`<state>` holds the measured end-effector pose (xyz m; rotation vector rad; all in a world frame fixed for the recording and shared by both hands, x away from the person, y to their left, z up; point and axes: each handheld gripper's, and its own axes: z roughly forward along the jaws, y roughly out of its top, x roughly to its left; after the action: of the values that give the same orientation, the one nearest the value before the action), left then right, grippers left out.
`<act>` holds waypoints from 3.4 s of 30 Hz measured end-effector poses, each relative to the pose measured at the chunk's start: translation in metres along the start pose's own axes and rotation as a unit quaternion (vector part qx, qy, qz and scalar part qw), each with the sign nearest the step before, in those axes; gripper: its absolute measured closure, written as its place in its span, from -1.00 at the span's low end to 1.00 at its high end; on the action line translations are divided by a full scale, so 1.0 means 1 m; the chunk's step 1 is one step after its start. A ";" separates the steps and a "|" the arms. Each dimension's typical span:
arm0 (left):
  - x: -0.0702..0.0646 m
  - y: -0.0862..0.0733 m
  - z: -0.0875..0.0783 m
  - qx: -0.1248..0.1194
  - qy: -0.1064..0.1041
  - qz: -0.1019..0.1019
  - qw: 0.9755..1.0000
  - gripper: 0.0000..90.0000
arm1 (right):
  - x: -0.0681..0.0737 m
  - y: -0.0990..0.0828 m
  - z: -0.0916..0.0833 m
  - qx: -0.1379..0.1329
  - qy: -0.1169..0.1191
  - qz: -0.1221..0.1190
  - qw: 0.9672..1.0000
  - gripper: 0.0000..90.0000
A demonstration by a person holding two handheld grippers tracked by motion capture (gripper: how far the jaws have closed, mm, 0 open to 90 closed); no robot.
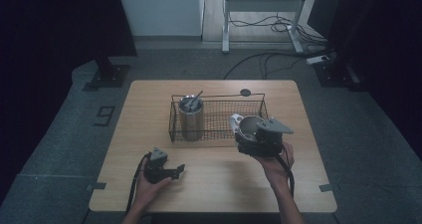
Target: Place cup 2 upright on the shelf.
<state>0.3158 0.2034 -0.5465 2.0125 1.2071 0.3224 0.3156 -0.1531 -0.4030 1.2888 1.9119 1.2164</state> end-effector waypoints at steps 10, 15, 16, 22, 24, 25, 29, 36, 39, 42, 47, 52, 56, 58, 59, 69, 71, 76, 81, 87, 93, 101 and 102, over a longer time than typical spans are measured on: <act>0.001 0.000 0.000 -0.001 0.001 0.002 1.000 -0.67 | 0.004 0.012 0.016 0.006 -0.001 -0.009 1.000 -0.84; 0.001 0.000 0.000 0.000 0.002 0.002 1.000 -0.67 | 0.005 0.017 0.023 0.004 -0.003 -0.008 1.000 -0.84; 0.001 0.000 0.000 0.000 0.002 0.002 1.000 -0.67 | 0.005 0.019 0.024 0.005 -0.004 -0.010 1.000 -0.84; 0.001 0.000 0.000 -0.001 0.002 0.002 1.000 -0.67 | 0.005 0.026 0.030 0.002 -0.004 -0.010 1.000 -0.84; 0.001 0.000 0.000 -0.001 0.001 0.002 1.000 -0.67 | 0.004 0.028 0.031 0.002 -0.004 -0.010 1.000 -0.84; 0.001 0.000 0.000 -0.001 0.001 0.002 1.000 -0.67 | 0.004 0.029 0.032 0.002 -0.005 -0.010 1.000 -0.84; 0.001 0.000 0.000 -0.001 0.000 0.002 1.000 -0.67 | 0.001 0.032 0.033 -0.001 -0.004 -0.005 1.000 -0.84; 0.001 0.000 0.000 -0.001 0.000 0.002 1.000 -0.67 | -0.003 0.037 0.038 -0.002 -0.005 0.001 1.000 -0.84; 0.001 0.000 0.000 -0.001 0.000 0.002 1.000 -0.67 | -0.004 0.040 0.040 -0.002 -0.006 0.000 1.000 -0.84; 0.002 0.001 0.000 -0.001 0.000 0.003 1.000 -0.67 | -0.004 0.042 0.043 -0.002 -0.007 -0.003 1.000 -0.84; 0.002 0.001 0.000 -0.001 -0.001 0.003 1.000 -0.67 | -0.005 0.045 0.048 0.000 -0.009 -0.005 1.000 -0.84; 0.002 0.001 0.000 -0.001 -0.002 0.002 1.000 -0.67 | -0.007 0.047 0.054 0.002 -0.010 -0.005 1.000 -0.84; 0.002 0.001 0.000 0.000 -0.002 0.003 1.000 -0.67 | -0.009 0.047 0.060 0.007 -0.012 -0.005 1.000 -0.84; 0.002 0.001 0.000 0.000 -0.002 0.002 1.000 -0.67 | -0.010 0.048 0.062 0.007 -0.014 -0.004 1.000 -0.84; 0.002 0.001 0.000 0.000 -0.002 0.002 1.000 -0.67 | -0.011 0.049 0.063 0.007 -0.013 -0.002 1.000 -0.84; 0.002 0.001 0.001 0.000 -0.001 0.003 1.000 -0.67 | -0.017 0.055 0.073 0.009 -0.019 -0.003 1.000 -0.84; 0.002 0.001 0.000 0.000 -0.001 0.003 1.000 -0.67 | -0.019 0.057 0.075 0.009 -0.019 0.000 1.000 -0.84; 0.002 0.001 0.000 0.000 -0.002 0.002 1.000 -0.67 | -0.023 0.060 0.081 0.012 -0.021 0.002 1.000 -0.84; 0.001 0.001 0.000 0.000 0.006 0.002 1.000 -0.66 | -0.025 0.064 0.088 0.015 -0.020 0.000 1.000 -0.84; 0.000 0.001 0.001 0.001 0.012 0.004 1.000 -0.66 | -0.026 0.068 0.095 0.015 -0.016 -0.006 1.000 -0.84; 0.000 0.001 0.001 0.002 0.013 0.005 1.000 -0.66 | -0.026 0.070 0.101 0.015 -0.012 -0.006 1.000 -0.84; 0.000 0.001 0.001 0.003 0.013 0.006 1.000 -0.66 | -0.025 0.071 0.113 0.018 -0.014 -0.009 1.000 -0.84; 0.000 0.001 0.001 0.003 0.014 0.006 1.000 -0.66 | -0.025 0.071 0.114 0.019 -0.014 -0.007 1.000 -0.84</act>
<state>0.3167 0.2029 -0.5464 2.0270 1.2141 0.3535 0.4487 -0.1221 -0.3931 1.3016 1.9298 1.1552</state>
